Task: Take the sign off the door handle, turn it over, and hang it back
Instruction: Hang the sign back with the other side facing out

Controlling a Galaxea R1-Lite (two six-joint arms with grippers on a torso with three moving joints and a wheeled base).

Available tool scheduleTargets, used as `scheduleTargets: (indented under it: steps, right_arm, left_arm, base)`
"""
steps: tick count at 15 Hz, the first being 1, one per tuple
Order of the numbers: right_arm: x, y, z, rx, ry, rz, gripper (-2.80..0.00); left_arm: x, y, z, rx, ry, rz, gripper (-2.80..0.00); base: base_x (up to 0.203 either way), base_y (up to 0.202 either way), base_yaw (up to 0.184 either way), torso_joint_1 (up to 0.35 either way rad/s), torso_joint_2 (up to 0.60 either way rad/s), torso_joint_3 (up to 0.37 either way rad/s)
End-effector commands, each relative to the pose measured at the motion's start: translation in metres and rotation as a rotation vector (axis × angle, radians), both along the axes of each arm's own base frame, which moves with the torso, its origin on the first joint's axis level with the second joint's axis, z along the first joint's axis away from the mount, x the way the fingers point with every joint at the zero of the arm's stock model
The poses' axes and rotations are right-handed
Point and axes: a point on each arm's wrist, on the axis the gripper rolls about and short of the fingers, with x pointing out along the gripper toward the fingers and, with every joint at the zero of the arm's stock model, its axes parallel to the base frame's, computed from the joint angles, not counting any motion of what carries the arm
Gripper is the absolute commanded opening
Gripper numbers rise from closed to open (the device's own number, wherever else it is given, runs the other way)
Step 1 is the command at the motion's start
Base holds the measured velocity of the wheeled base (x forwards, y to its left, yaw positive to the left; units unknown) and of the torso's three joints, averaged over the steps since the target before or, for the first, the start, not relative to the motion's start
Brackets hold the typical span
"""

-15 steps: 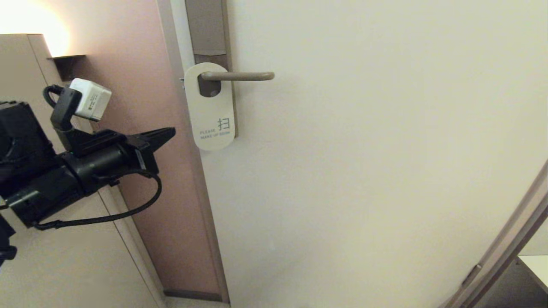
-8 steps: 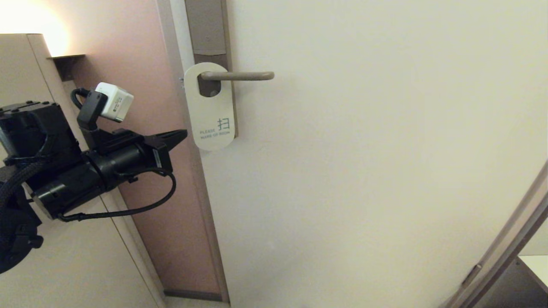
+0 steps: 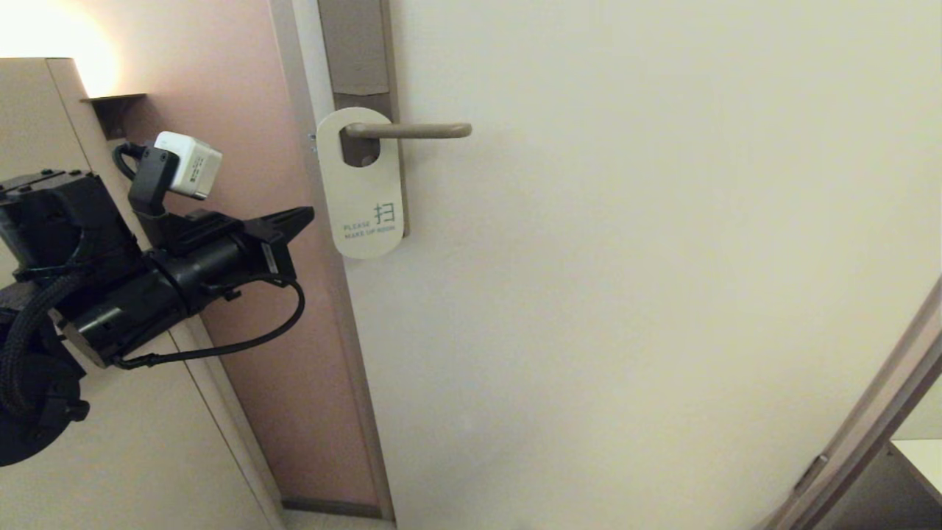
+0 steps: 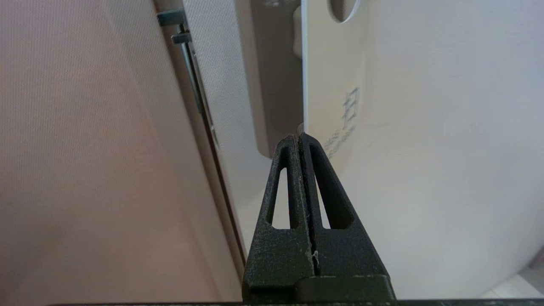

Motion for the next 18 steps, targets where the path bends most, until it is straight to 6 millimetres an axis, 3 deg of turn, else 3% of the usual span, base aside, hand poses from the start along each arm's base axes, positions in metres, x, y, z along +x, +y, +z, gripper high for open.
scheduleTargets:
  steps: [1,8,13,18]
  right_arm:
    - [0.0,0.0,0.0,-0.001,0.001,0.0,-2.8]
    - [0.0,0.0,0.0,-0.001,0.001,0.0,-2.8]
    - [0.0,0.0,0.0,-0.001,0.001,0.0,-2.8]
    - [0.0,0.0,0.0,-0.001,0.001,0.0,-2.8]
  left_arm:
    - [0.004,-0.001,-0.002,0.0,0.0,0.006,-2.8]
    - [0.01,-0.006,0.0,-0.014,-0.04,-0.003,-2.8]
    - [-0.003,-0.017,0.009,-0.028,-0.064,-0.054,-2.8]
    - [0.007,-0.022,0.0,-0.013,-0.038,-0.056,-2.8]
  base:
    - [0.0,0.0,0.0,0.0,0.0,0.0]
    - [0.0,0.0,0.0,0.0,0.0,0.0]
    - [0.0,0.0,0.0,0.0,0.0,0.0]
    - [0.0,0.0,0.0,0.0,0.0,0.0]
